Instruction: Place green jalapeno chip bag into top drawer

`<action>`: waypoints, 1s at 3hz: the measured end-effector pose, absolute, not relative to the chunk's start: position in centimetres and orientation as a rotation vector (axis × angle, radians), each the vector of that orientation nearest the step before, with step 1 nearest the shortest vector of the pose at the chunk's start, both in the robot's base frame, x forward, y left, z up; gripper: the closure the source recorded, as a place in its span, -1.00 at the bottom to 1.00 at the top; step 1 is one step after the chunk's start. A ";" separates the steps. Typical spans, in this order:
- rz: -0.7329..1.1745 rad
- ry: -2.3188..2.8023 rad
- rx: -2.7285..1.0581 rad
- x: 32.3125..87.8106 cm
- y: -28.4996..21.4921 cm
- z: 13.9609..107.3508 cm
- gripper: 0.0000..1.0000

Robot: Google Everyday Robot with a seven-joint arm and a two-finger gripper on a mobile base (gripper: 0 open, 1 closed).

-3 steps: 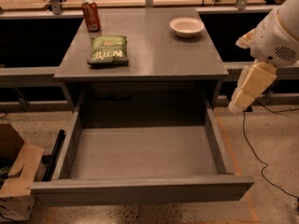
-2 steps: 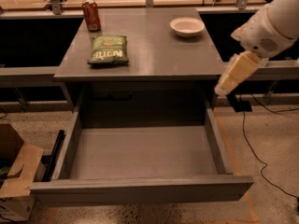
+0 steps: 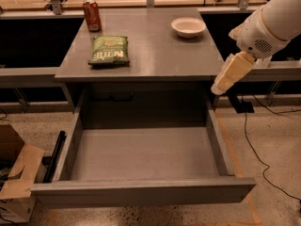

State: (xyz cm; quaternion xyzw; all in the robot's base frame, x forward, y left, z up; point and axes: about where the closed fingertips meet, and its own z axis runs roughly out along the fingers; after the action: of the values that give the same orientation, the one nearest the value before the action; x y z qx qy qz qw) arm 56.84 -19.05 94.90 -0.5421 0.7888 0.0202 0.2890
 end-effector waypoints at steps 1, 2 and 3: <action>0.107 1.995 -1.455 60.9 -15.3 94.9 -1.00; 0.167 1.932 -1.457 66.4 -11.5 94.0 -1.00; 0.230 1.924 -1.457 71.2 -8.2 92.2 -1.00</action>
Offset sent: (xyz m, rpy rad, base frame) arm 0.1680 0.1291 -0.0154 0.1997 -0.0986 0.1565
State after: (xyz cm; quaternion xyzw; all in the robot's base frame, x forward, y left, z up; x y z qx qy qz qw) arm 71.21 -8.24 92.20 -0.5627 0.7432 0.0889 0.3509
